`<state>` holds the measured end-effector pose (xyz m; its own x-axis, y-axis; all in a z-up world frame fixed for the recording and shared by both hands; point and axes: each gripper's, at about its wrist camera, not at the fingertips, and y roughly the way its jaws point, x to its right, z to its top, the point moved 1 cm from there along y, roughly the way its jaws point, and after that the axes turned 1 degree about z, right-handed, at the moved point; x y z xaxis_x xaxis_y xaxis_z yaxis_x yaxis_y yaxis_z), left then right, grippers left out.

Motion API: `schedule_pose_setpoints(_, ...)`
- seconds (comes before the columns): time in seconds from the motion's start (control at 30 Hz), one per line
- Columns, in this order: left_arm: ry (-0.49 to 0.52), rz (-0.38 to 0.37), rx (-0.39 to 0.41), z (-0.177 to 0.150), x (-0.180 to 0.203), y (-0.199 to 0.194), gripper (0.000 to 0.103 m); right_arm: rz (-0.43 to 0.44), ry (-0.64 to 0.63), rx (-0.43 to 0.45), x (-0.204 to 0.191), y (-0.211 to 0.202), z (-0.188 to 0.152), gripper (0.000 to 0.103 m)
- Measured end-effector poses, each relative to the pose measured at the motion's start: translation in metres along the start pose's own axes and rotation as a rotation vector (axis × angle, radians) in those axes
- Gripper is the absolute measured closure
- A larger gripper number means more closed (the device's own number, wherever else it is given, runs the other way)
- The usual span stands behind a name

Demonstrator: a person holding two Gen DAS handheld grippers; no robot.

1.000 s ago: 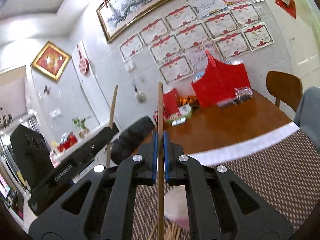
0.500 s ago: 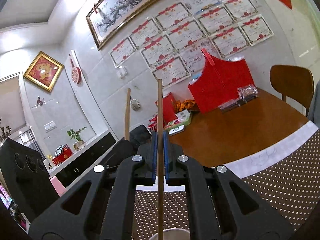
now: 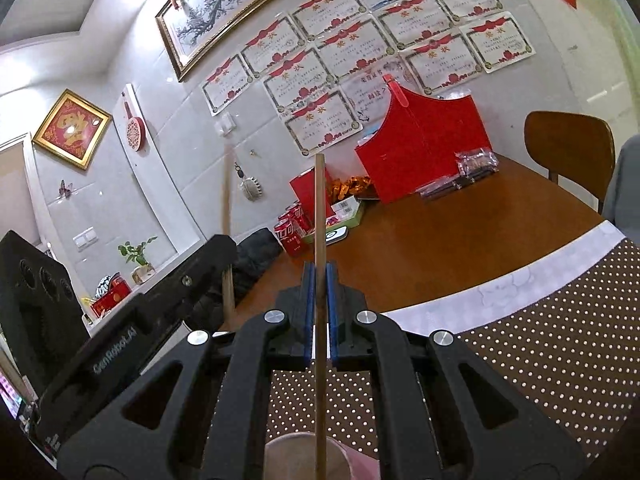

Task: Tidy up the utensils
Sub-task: 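Lower the chopsticks into the pink cup and open both grippers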

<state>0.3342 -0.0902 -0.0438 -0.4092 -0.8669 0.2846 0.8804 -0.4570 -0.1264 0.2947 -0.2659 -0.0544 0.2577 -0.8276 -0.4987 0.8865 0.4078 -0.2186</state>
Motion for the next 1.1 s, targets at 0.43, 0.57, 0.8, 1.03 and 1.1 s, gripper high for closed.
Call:
schedule_pose_setpoints(0.43,0.104,0.046,-0.122,-0.023,0.002,-0.017,0.070,-0.032,0.011,-0.203,0.001,0.009,-0.022,0.048)
schedule_pose_setpoints(0.57,0.086,0.087,-0.111,-0.022,-0.007,-0.047,0.030,-0.105,0.042,-0.170,0.007,-0.024,-0.016,0.020)
schedule_pose_setpoints(0.8,0.141,0.199,-0.155,-0.020,-0.006,-0.092,0.024,-0.158,-0.026,-0.156,-0.016,-0.064,-0.014,0.011)
schedule_pose_setpoints(1.03,0.203,0.282,-0.262,-0.040,-0.015,-0.137,0.024,-0.180,-0.070,-0.210,-0.032,-0.108,-0.034,0.009)
schedule_pose_setpoints(1.1,0.214,0.307,-0.311,-0.050,-0.020,-0.148,0.024,-0.180,-0.074,-0.239,-0.033,-0.116,-0.044,0.009)
